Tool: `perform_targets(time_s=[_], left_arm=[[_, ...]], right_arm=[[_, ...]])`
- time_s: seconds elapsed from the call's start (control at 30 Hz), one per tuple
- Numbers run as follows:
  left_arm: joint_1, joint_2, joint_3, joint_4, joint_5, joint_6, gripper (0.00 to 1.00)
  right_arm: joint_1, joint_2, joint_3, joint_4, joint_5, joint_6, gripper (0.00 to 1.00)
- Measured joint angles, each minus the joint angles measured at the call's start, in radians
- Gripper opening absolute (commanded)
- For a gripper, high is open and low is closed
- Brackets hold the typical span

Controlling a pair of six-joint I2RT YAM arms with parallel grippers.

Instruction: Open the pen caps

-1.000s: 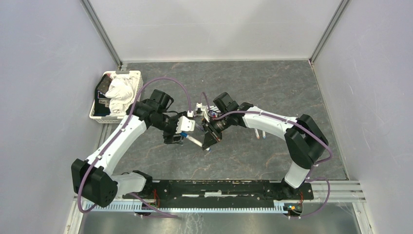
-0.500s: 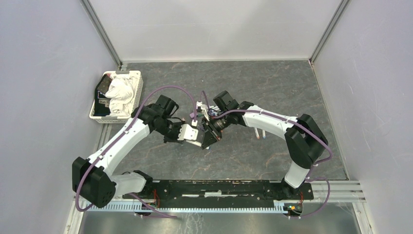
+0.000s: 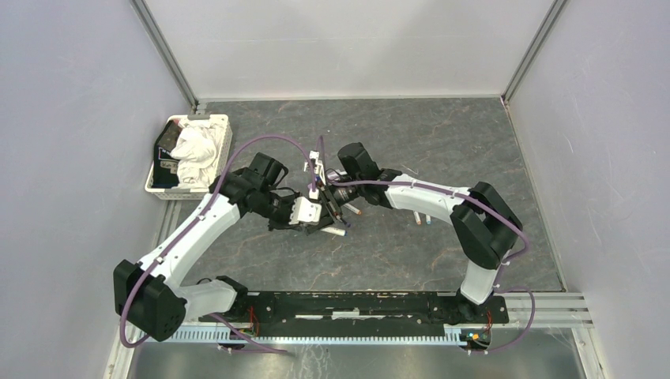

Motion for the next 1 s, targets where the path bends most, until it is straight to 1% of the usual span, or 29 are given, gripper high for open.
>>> perform_targets(time_s=[0.1,0.13,0.17,0.37,0.5,0.57,0.6,0.67,0.77,0.87,1.0], left_arm=[[0.0,-0.005,0.0,0.005,0.017,-0.019,0.02],[0.0,-0.01,0.0,0.005,0.021,-0.024,0.02],[0.0,-0.012,0.0,0.006,0.019,-0.029,0.02],[-0.005,-0.012,-0.003,0.012,0.01,-0.037,0.02],[0.01,0.002,-0.003,0.028,0.01,-0.024,0.02],[0.043,0.02,-0.002,0.034,0.02,0.005,0.02],[0.077,0.025,-0.002,0.025,0.012,0.018,0.02],[0.181,0.044,-0.002,0.032,-0.015,0.044,0.02],[0.266,0.088,-0.003,0.045,-0.044,0.068,0.02],[0.285,0.106,-0.018,0.081,-0.052,0.077,0.02],[0.286,0.123,-0.053,0.154,-0.06,0.072,0.02]], right_arm=[[0.004,0.012,-0.002,0.041,-0.003,0.036,0.11],[0.004,0.013,-0.009,0.048,-0.001,0.048,0.04],[0.002,0.013,-0.013,0.052,-0.005,0.057,0.0],[-0.005,0.004,-0.027,0.043,0.003,0.017,0.0],[-0.013,-0.01,-0.03,0.008,0.035,-0.051,0.0],[-0.019,-0.016,-0.028,-0.01,0.064,-0.101,0.0],[-0.029,-0.024,-0.034,-0.059,0.075,-0.126,0.0],[-0.053,-0.029,-0.055,-0.151,0.078,-0.169,0.0],[-0.083,-0.028,-0.076,-0.28,0.103,-0.228,0.0],[-0.109,-0.029,-0.079,-0.368,0.145,-0.274,0.0],[-0.159,-0.04,-0.112,-0.384,0.241,-0.27,0.0]])
